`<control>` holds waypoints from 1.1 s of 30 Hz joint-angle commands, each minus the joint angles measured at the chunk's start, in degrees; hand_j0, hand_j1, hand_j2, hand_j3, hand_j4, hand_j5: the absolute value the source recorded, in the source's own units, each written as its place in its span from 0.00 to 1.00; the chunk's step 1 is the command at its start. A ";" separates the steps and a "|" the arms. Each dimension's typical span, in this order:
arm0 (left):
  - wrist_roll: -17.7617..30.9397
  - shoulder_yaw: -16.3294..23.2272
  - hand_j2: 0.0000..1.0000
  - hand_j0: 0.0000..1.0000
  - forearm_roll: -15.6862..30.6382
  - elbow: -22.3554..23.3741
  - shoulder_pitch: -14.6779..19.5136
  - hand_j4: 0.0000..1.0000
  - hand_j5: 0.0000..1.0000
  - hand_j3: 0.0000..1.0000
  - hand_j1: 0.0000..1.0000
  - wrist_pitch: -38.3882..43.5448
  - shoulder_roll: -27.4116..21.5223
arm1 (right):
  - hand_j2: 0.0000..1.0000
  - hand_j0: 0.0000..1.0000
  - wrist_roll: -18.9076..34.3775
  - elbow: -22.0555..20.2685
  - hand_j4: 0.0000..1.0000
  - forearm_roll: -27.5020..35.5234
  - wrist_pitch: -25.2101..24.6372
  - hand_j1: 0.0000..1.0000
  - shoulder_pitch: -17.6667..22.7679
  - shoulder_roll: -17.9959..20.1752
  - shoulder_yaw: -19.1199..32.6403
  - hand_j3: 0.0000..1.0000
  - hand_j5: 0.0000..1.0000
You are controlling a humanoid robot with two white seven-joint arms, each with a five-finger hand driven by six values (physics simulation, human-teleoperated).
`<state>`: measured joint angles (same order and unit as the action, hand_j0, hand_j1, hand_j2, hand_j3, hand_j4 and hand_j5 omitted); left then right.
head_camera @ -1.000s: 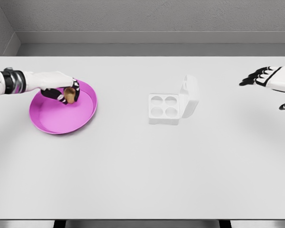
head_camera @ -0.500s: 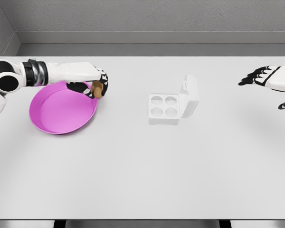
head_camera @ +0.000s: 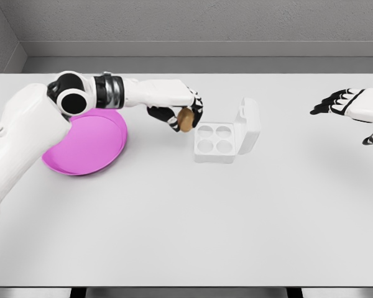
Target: Pack egg into the box and close the box lid
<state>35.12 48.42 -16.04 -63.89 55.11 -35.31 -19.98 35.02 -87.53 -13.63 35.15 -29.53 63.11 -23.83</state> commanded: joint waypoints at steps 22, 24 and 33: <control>-0.12 -1.66 1.00 1.00 11.12 2.80 1.85 1.00 1.00 1.00 1.00 0.31 -2.42 | 1.00 1.00 -0.02 -0.80 1.00 -3.95 -0.15 1.00 -0.09 -4.31 -1.13 1.00 1.00; -0.12 -2.10 1.00 1.00 11.21 2.63 1.93 1.00 1.00 1.00 1.00 0.31 -4.36 | 1.00 1.00 -0.02 -0.80 1.00 -5.71 -0.15 1.00 -0.09 -5.81 -1.13 1.00 1.00; -0.12 -3.07 1.00 1.00 11.21 2.80 -3.16 1.00 1.00 1.00 1.00 0.31 -17.54 | 1.00 1.00 -0.02 -0.01 1.00 -7.20 -0.15 1.00 -0.35 -9.94 -2.27 1.00 1.00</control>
<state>35.03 45.69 -5.37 -61.40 51.50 -35.19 -35.04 35.02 -87.66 -20.85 35.15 -29.88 53.64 -25.72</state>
